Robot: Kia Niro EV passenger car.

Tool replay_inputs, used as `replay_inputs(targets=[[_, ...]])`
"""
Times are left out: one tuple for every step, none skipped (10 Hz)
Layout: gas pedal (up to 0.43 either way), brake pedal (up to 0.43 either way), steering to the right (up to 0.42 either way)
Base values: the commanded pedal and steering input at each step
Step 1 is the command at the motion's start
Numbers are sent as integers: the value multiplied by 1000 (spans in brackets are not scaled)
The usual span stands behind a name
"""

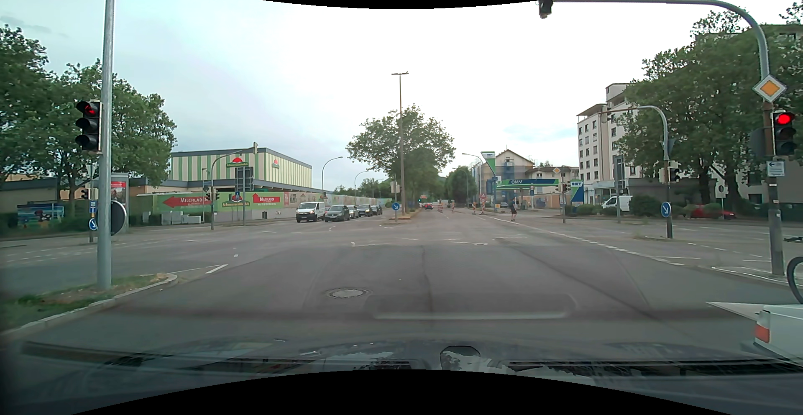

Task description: Follow the waypoints while adhering to traffic rules and regulations

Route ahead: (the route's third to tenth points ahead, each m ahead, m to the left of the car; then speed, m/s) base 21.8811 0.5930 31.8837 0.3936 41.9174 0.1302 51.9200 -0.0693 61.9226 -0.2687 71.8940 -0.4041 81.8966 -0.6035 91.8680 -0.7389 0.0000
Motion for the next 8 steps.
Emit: replay_inputs(targets=[[0, 262, 2], [0, 262, 2], [0, 262, 2], [0, 262, 2], [0, 262, 2], [0, 262, 2], [0, 262, 2], [0, 262, 2]])
